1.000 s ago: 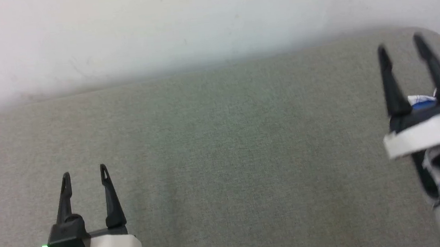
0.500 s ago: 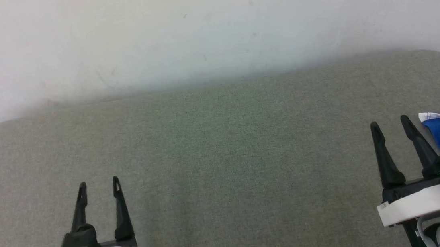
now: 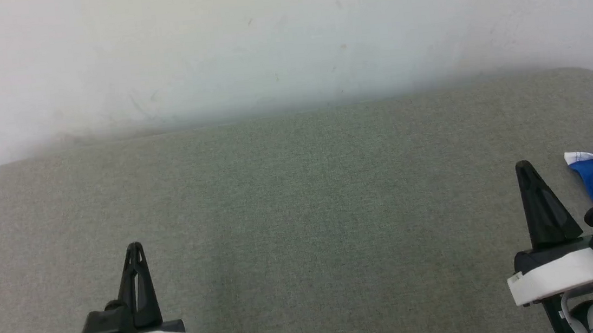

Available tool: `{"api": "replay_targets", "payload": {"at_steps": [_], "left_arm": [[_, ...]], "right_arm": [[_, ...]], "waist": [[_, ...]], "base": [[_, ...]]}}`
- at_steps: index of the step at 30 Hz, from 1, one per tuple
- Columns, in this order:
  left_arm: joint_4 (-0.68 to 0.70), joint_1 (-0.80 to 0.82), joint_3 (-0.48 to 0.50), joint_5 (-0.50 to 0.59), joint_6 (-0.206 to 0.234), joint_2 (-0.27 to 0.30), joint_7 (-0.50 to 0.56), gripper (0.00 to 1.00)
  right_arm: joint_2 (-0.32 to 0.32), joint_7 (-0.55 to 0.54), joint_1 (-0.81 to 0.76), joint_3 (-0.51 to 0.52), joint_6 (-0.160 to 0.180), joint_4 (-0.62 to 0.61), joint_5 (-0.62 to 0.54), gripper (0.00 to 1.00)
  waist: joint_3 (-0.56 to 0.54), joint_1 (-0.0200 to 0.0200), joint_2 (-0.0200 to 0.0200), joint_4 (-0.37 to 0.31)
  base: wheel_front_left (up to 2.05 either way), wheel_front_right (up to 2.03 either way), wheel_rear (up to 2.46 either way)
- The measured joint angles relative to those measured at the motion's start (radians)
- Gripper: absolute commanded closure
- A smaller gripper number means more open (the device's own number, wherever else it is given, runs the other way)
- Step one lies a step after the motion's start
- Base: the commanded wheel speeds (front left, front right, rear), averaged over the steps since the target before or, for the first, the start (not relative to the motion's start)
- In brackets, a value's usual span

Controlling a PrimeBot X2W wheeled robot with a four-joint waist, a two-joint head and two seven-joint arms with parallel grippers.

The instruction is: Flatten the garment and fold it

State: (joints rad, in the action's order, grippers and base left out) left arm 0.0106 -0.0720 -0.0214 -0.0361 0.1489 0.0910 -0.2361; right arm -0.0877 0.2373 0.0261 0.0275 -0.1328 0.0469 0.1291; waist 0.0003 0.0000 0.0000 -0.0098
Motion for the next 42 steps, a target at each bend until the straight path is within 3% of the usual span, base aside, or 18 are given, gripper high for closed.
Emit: {"api": "replay_targets", "payload": {"at_steps": [42], "left_arm": [[-0.002,0.016,0.005,0.004,-0.053,-0.015,0.086,1.0]], "right_arm": [[0.011,-0.087,0.0,-0.006,0.0,-0.012,-0.045,1.0]], "waist": [[0.0,0.0,0.0,0.004]], "base": [[0.0,0.0,0.0]]}}
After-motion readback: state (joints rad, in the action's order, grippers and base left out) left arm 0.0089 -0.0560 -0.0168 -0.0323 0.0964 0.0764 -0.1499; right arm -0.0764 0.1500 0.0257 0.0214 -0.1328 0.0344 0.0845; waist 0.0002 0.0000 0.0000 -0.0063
